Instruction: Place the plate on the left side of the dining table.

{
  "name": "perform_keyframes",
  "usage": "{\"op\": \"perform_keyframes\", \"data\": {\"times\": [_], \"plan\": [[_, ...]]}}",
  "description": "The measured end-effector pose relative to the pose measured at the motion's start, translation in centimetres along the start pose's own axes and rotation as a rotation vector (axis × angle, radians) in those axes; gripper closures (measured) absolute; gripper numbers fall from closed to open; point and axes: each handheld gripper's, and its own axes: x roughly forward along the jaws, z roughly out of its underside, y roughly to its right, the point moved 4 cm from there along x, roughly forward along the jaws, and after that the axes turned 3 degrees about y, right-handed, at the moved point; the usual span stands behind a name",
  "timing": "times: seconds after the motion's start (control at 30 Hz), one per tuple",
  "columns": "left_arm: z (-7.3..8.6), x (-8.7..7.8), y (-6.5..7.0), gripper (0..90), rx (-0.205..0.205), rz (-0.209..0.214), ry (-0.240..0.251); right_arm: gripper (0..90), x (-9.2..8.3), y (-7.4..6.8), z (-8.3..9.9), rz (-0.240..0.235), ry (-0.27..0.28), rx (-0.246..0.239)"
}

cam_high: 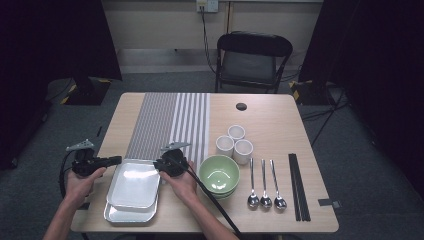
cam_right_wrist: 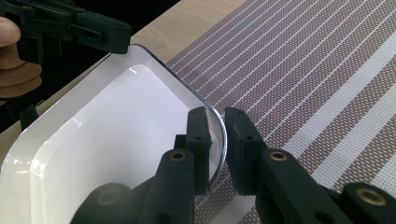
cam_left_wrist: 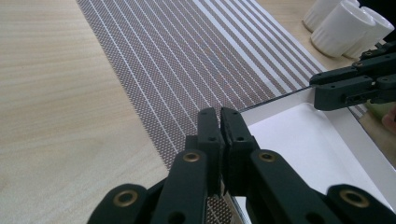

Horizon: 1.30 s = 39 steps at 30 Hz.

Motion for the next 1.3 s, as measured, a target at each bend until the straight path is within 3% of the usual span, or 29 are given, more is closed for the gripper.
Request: {"op": "perform_keyframes", "data": {"times": [0.2,0.5,0.63,0.77,0.87,0.97,1.07,1.27,1.3], "plan": [[0.4,-0.2,-0.1,87.3,-0.021,0.002,0.006,83.8,0.1,-0.1,0.1,0.005,0.0,-0.015],[0.8,-0.7,0.3,74.4,-0.038,0.02,0.013,84.7,-0.3,-0.2,0.5,0.009,0.002,-0.007],[1.1,-0.4,0.4,75.6,-0.036,0.019,-0.003,84.7,-0.5,-0.2,0.7,0.01,0.0,0.003],[1.1,-0.1,0.5,86.7,-0.015,0.008,-0.022,84.6,-0.7,-0.2,0.8,0.01,-0.008,0.016],[0.8,0.0,0.5,87.4,-0.001,0.004,-0.037,83.5,-0.6,-0.2,0.7,0.003,-0.011,0.008],[0.7,0.1,0.6,87.9,0.015,0.013,-0.048,76.7,-0.5,-0.3,0.6,-0.001,-0.003,-0.014],[0.6,0.2,0.6,87.9,0.009,0.025,-0.049,79.3,-0.3,-0.5,0.5,-0.015,-0.002,-0.035],[0.7,0.2,0.4,86.9,-0.012,0.035,-0.039,80.4,-0.2,-0.4,0.6,-0.016,-0.01,-0.033],[0.8,0.1,0.4,83.4,-0.018,0.045,-0.037,80.7,-0.2,-0.4,0.7,-0.016,-0.014,-0.025]]}}
